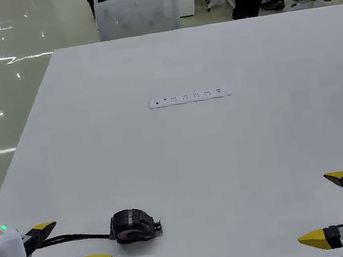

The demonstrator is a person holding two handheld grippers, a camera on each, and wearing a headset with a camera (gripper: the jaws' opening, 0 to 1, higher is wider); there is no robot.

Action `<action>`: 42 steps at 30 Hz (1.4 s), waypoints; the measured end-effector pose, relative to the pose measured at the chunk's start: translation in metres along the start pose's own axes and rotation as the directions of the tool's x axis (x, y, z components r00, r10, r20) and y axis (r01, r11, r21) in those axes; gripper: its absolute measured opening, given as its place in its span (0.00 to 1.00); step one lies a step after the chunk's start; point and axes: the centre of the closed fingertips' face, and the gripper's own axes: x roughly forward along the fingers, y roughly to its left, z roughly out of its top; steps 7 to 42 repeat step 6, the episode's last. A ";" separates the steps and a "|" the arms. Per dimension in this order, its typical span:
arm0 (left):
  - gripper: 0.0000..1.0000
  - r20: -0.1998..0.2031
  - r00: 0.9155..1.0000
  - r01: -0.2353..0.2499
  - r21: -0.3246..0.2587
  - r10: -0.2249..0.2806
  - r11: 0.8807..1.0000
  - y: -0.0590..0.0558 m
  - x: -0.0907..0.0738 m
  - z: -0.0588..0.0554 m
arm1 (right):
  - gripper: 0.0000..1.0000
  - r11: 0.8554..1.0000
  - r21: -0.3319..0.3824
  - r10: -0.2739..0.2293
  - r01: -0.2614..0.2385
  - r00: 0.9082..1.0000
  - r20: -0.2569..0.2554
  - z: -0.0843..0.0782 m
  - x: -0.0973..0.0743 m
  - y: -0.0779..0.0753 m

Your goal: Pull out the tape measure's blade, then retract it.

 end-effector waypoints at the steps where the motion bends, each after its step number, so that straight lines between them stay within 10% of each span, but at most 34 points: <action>1: 1.00 0.003 1.000 0.000 -0.002 0.000 1.000 -0.001 0.000 0.000 | 1.00 1.000 0.002 0.000 0.000 1.000 0.000 0.000 0.000 0.000; 42: 1.00 -0.002 1.000 0.002 -0.006 -0.002 1.000 -0.002 0.000 -0.001 | 0.99 1.000 0.009 -0.007 0.007 1.000 0.000 -0.001 -0.002 0.000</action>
